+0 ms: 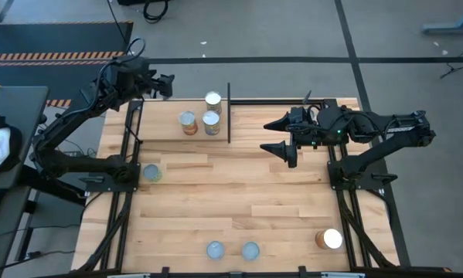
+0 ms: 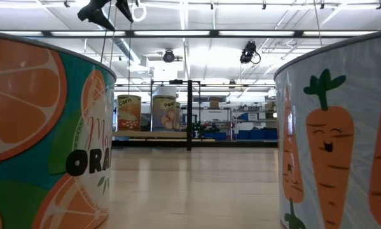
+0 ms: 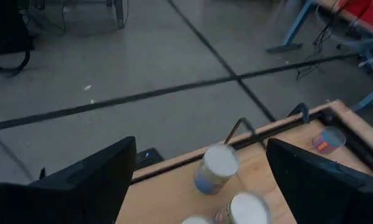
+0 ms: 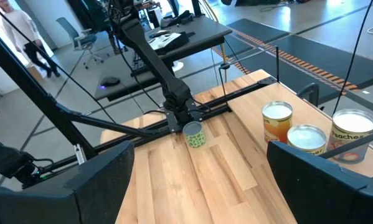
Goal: Pick and place cans onto a shelf
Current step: Put the can of corn on the shelf
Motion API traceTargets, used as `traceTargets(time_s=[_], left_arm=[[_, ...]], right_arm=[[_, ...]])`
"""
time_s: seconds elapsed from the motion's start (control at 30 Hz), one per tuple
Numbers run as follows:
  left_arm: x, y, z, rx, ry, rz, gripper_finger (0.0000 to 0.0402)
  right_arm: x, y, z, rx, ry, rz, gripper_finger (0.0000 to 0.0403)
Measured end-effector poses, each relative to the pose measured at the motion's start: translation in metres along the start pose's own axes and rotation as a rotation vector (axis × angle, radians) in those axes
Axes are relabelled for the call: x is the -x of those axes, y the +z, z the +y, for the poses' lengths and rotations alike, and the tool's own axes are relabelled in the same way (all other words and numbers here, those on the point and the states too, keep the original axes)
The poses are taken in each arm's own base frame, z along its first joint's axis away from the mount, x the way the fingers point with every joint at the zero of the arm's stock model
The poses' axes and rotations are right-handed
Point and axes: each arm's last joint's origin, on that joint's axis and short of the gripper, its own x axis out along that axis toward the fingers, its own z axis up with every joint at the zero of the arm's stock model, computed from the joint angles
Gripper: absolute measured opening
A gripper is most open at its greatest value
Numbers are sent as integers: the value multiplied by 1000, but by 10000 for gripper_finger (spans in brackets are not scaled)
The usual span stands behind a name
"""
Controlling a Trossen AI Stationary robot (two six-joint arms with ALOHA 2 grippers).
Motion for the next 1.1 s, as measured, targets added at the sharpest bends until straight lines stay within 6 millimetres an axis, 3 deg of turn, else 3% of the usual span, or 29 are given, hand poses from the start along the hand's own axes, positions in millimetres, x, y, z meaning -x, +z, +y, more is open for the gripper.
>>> traceTargets(time_s=[0.37, 0.53, 0.73, 1.1], left_arm=[[2, 15, -6, 85, -71, -142, 366], [4, 10, -12, 67, -228, -65, 366], [16, -1, -38, 82, -378, 3, 366], [35, -13, -57, 153, -295, -46, 366]], right_arm=[[0, 0, 0, 0, 0, 0, 375], [0, 0, 0, 0, 0, 0, 375], [0, 0, 0, 0, 0, 0, 375], [0, 0, 0, 0, 0, 0, 375]])
